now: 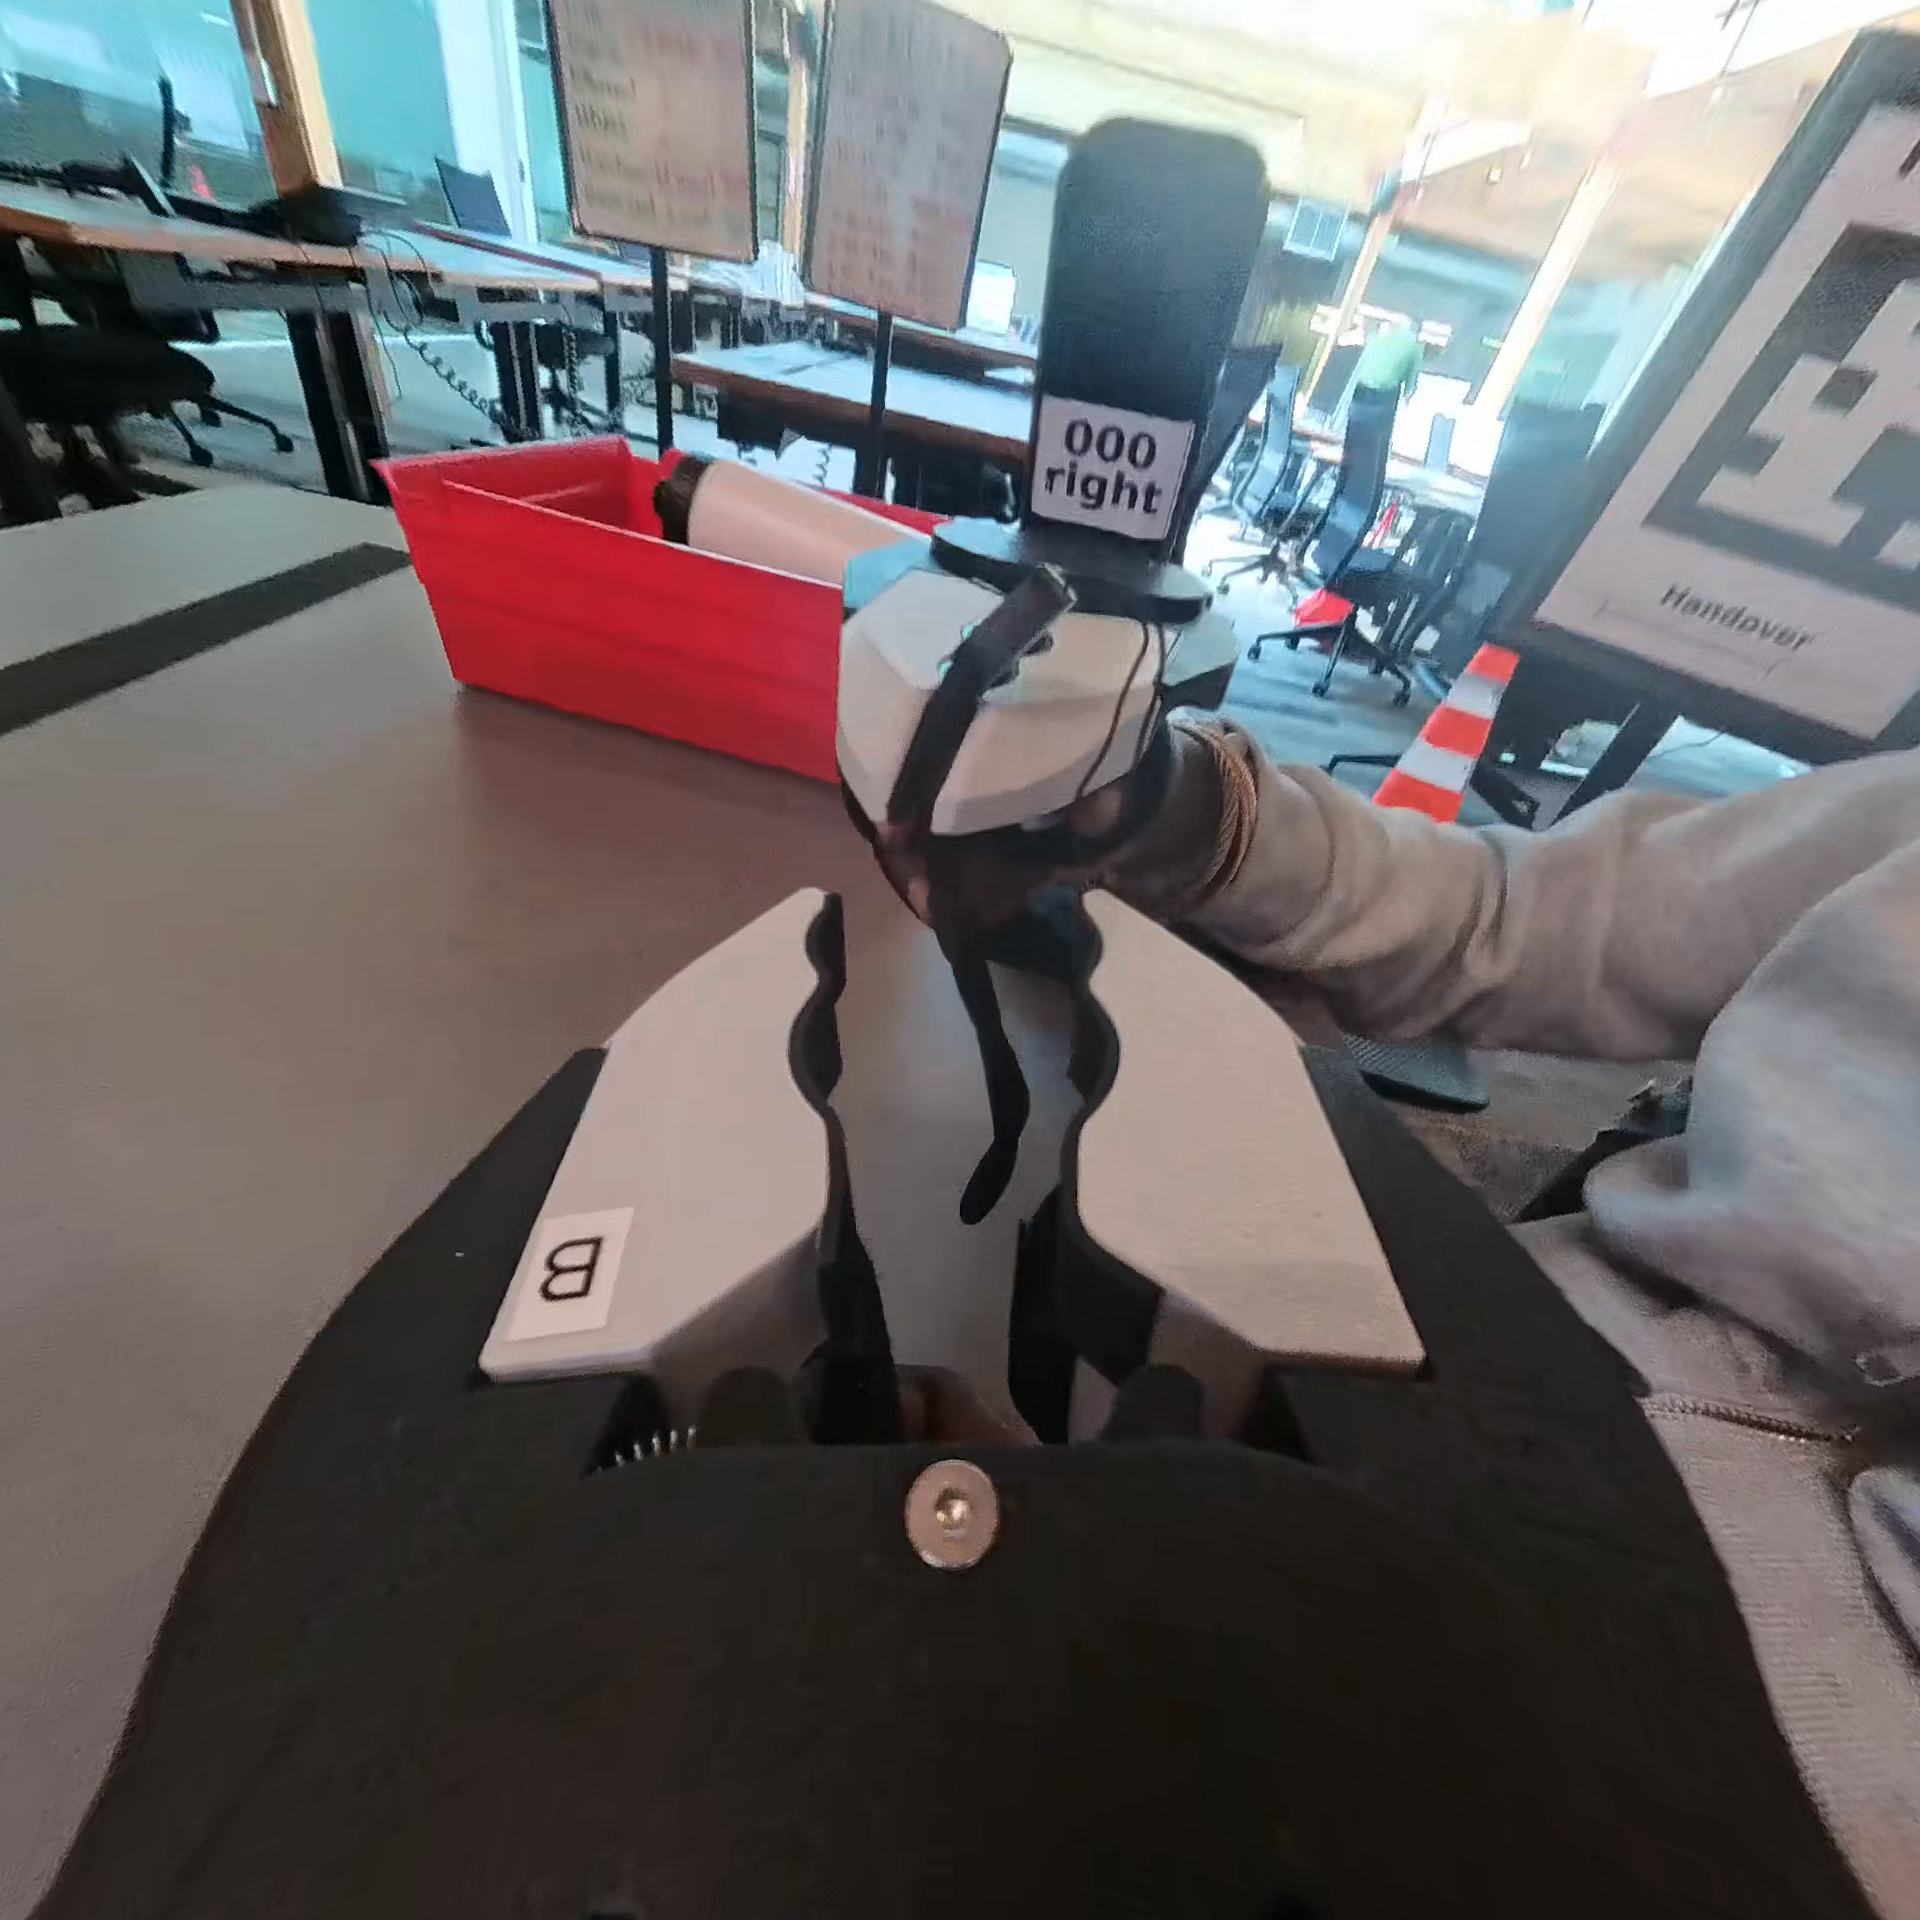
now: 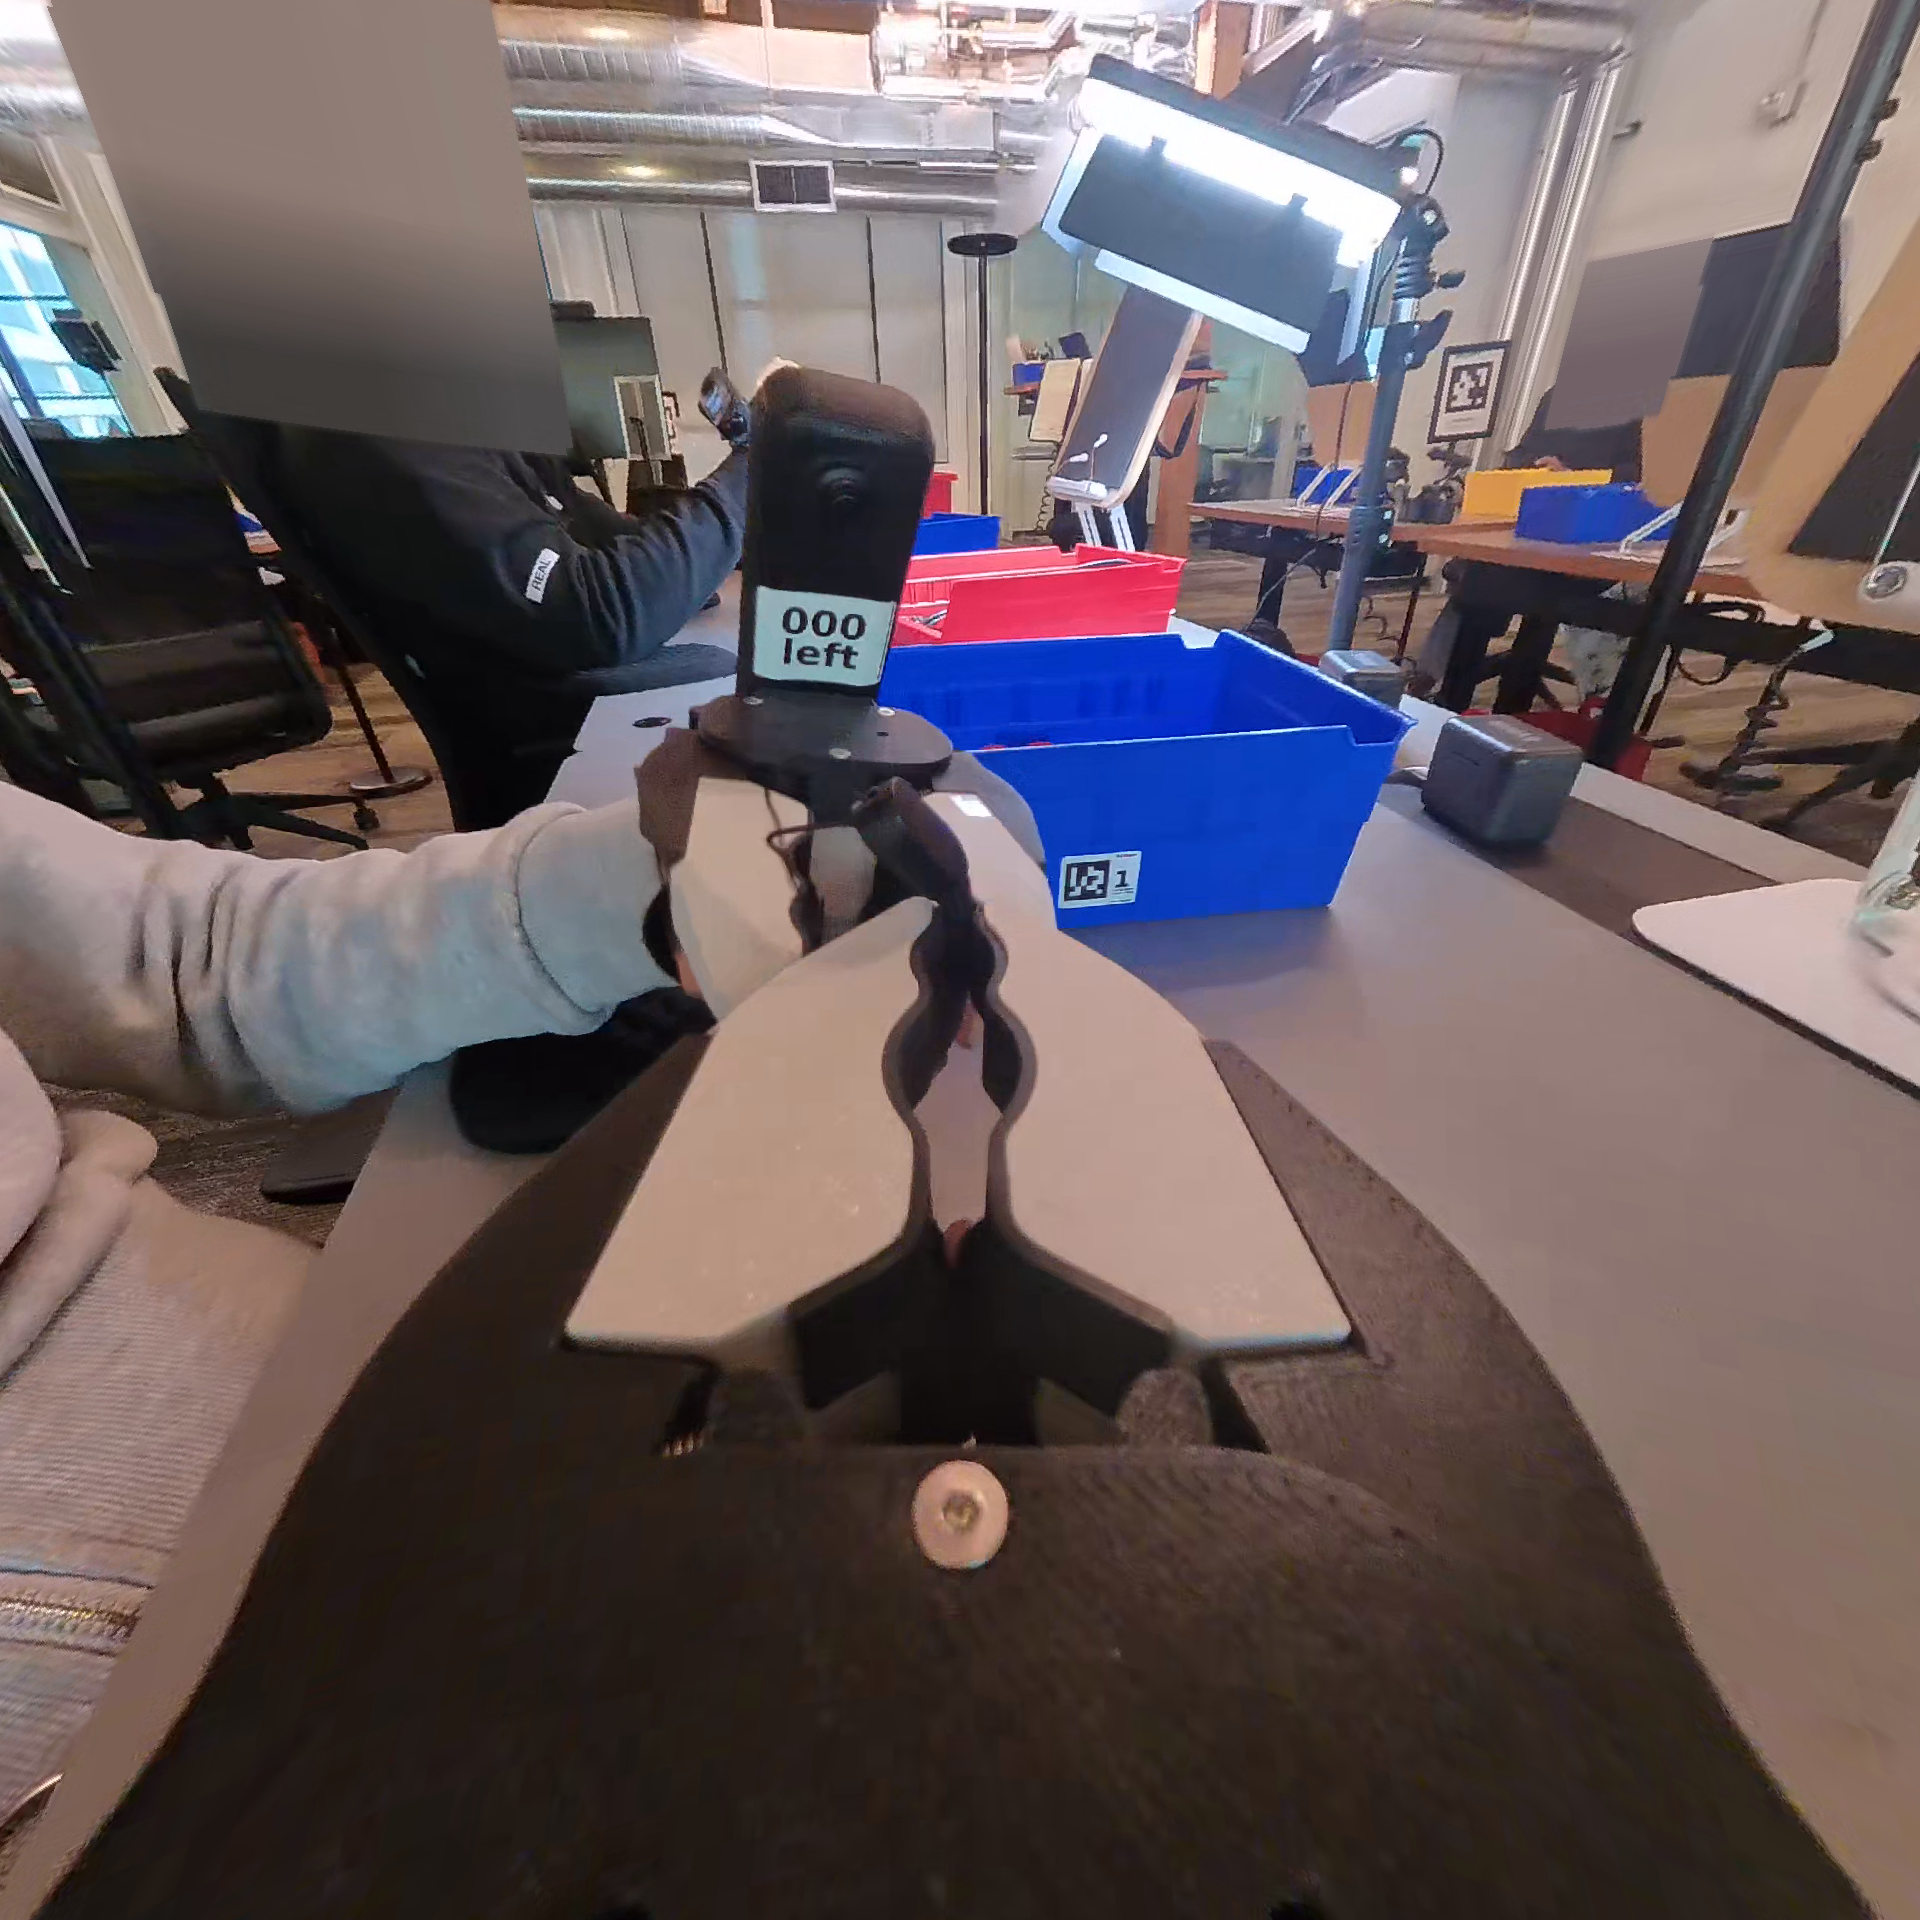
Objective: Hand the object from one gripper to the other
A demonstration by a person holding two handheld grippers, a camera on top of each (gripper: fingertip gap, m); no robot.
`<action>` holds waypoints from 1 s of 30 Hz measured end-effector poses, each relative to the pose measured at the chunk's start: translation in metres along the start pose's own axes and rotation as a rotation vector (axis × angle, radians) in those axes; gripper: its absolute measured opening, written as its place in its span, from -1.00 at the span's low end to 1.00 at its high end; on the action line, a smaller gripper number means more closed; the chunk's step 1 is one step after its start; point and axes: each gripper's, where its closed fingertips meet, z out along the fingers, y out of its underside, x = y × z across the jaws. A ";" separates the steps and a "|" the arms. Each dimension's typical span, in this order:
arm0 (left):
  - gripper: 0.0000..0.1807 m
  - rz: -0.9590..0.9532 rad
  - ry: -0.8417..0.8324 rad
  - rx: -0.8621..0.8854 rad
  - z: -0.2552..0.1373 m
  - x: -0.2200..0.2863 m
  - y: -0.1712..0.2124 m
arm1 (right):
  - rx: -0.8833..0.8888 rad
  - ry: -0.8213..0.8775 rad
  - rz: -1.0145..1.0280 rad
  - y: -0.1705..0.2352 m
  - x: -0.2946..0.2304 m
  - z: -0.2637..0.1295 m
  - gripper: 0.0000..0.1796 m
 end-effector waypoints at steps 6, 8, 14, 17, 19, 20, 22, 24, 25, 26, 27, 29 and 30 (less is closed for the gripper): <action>-0.94 0.001 0.020 -0.017 0.001 0.004 0.002 | 0.002 -0.020 0.032 0.000 -0.004 0.003 -0.95; -0.94 -0.019 0.046 0.034 -0.002 0.006 -0.006 | 0.031 -0.030 0.083 -0.003 -0.003 0.002 -0.88; -0.94 -0.074 0.035 0.189 -0.014 0.000 -0.029 | 0.031 -0.162 0.328 0.000 -0.008 0.003 -0.58; -0.95 -0.094 0.038 0.224 -0.017 -0.001 -0.034 | -0.043 -0.172 0.330 0.013 -0.012 0.010 -0.59; -0.94 -0.104 0.036 0.227 -0.016 -0.002 -0.034 | -0.065 -0.175 0.295 0.018 -0.016 0.014 -0.69; -0.94 -0.109 0.041 0.227 -0.015 -0.002 -0.033 | -0.066 -0.184 0.280 0.018 -0.019 0.015 -0.86; -0.94 -0.117 0.061 0.220 -0.014 0.001 -0.032 | -0.071 -0.189 0.254 0.020 -0.022 0.016 -0.95; -0.92 -0.115 0.067 0.228 -0.014 0.002 -0.033 | -0.076 -0.192 0.239 0.019 -0.023 0.015 -0.96; -0.83 -0.117 0.064 0.233 -0.015 0.002 -0.034 | -0.059 -0.192 0.244 0.016 -0.022 0.014 -0.96; -0.72 -0.122 0.059 0.233 -0.015 0.001 -0.034 | -0.026 -0.191 0.257 0.011 -0.020 0.012 -0.96; -0.66 -0.128 0.057 0.228 -0.015 0.000 -0.033 | 0.011 -0.188 0.276 0.005 -0.017 0.009 -0.96; -0.64 -0.135 0.066 0.198 -0.013 0.001 -0.029 | 0.075 -0.173 0.311 -0.005 -0.010 0.004 -0.96; -0.64 -0.134 0.071 0.173 -0.010 0.002 -0.025 | 0.098 -0.165 0.321 -0.008 -0.007 0.001 -0.96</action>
